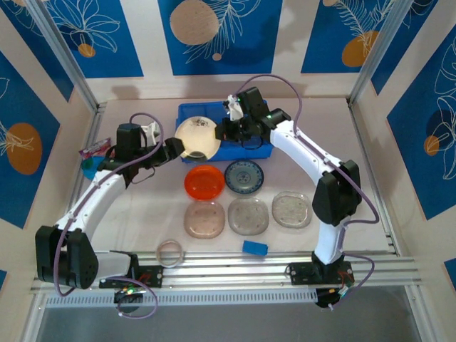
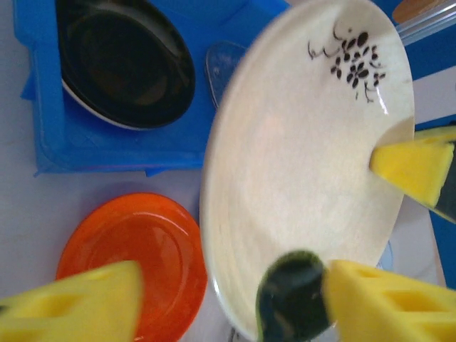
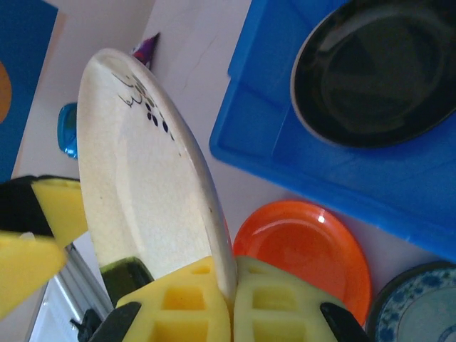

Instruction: Place the plates into the plastic bin on the countertop

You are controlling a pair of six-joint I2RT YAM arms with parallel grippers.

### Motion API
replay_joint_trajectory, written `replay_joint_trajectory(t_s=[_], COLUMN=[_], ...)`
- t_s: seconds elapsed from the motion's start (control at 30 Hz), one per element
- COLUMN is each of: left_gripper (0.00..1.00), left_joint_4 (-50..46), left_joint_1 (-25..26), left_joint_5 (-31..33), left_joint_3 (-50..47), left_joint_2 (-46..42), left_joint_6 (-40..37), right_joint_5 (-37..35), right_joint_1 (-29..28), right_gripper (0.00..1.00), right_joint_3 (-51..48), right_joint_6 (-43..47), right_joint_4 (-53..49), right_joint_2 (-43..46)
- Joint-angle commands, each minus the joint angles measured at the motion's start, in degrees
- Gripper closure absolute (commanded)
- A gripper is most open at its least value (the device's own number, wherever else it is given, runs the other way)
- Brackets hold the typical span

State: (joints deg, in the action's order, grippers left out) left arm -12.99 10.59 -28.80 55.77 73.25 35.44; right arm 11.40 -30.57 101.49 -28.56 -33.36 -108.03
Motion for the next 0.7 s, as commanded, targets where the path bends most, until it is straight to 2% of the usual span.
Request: replay_joint_trajectory(t_s=[0.0, 0.17, 0.37, 0.67], left_gripper=[0.0, 0.0, 0.0, 0.0], left_joint_4=[-1.18, 0.2, 0.48, 2.04], left_joint_1=[0.46, 0.4, 0.51, 0.6], left_joint_5=[3.98, 5.85, 6.74, 7.09], left_joint_3=[2.63, 1.65, 1.19, -0.04], left_joint_2=[-0.77, -1.1, -1.32, -0.01], left_joint_6=[-3.22, -3.98, -5.31, -4.53], right_joint_5=[-2.09, -2.66, 0.56, 3.17], right_joint_1=[1.93, 3.85, 6.37, 7.69], right_gripper=[1.0, 1.0, 1.0, 1.0], right_joint_3=[7.02, 18.57, 31.35, 41.27], right_joint_6=[-1.97, -2.96, -4.57, -5.36], right_joint_4=[-3.0, -8.09, -12.43, -14.27], right_joint_2=[-4.18, -13.28, -24.35, -34.93])
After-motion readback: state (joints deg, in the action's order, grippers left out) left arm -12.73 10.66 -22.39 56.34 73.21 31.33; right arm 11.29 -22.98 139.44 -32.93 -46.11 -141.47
